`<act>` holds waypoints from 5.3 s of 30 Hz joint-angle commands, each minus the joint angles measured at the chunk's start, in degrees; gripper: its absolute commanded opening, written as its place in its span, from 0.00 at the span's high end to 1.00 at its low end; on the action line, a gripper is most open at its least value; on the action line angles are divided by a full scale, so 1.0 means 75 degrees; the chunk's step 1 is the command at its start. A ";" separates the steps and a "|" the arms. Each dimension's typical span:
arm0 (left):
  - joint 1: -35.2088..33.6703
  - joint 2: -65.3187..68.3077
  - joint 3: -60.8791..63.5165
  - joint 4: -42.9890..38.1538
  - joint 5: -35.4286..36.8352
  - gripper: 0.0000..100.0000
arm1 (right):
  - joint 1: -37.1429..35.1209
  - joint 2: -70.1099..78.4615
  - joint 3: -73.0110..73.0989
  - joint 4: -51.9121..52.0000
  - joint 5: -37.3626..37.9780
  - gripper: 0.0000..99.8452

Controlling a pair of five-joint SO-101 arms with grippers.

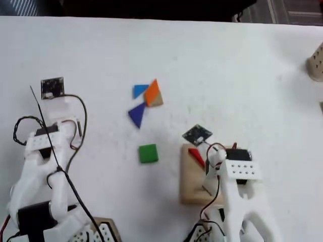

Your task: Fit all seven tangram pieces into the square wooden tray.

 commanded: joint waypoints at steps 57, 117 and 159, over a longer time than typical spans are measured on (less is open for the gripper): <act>0.4120 0.2315 -0.4759 0.1770 0.0375 0.73 | 0.2514 -0.0170 0.0070 -0.2549 -0.2168 0.98; 0.2467 0.3182 -0.6341 0.0164 0.2204 0.88 | 0.2116 -0.0170 0.0164 -0.2573 -0.2157 0.98; 0.4917 0.7273 -0.7936 -0.1032 0.0856 0.98 | 0.2104 -0.0240 0.0270 -0.2549 -0.1782 0.98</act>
